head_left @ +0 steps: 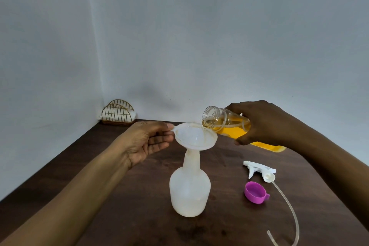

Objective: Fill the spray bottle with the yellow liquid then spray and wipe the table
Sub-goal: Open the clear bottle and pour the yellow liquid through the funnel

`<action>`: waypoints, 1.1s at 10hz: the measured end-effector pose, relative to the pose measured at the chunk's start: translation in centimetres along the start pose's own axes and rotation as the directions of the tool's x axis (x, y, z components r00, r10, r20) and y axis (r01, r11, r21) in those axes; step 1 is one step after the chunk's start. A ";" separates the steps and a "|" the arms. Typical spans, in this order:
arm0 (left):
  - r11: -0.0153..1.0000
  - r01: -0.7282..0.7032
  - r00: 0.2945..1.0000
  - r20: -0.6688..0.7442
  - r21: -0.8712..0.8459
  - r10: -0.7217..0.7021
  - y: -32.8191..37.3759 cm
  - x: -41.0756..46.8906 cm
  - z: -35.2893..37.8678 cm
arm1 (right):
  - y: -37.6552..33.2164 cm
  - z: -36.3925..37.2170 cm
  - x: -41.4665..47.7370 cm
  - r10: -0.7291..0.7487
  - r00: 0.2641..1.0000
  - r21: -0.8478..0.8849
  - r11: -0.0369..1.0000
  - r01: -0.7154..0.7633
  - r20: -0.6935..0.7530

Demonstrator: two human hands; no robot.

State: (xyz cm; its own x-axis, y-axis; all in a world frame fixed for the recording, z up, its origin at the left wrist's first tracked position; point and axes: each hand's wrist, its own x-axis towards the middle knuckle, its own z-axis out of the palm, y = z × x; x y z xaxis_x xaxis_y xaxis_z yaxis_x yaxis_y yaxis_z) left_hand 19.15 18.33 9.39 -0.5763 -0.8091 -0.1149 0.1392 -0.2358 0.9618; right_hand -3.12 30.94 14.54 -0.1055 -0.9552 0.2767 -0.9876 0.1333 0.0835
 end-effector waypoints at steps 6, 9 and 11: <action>1.000 -0.005 1.000 0.008 -0.001 0.005 0.0 0.0 0.0 | -0.1 -0.2 0.0 -0.003 1.000 -0.017 1.000 0.003 -0.008; 1.000 -0.007 1.000 0.014 -0.005 0.008 -0.1 0.0 -0.1 | -0.2 -0.3 0.2 -0.008 1.000 -0.018 1.000 0.008 -0.006; 1.000 -0.009 1.000 0.015 -0.005 0.009 -0.1 0.0 -0.1 | -0.1 -0.3 0.2 -0.009 1.000 -0.020 1.000 0.009 -0.003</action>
State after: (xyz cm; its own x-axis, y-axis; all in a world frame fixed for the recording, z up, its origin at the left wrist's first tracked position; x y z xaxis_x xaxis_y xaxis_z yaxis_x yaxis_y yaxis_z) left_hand 19.26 18.32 9.27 -0.5867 -0.8033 -0.1023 0.1483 -0.2308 0.9616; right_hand -2.95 30.85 14.87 -0.0963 -0.9556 0.2786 -0.9860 0.1299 0.1048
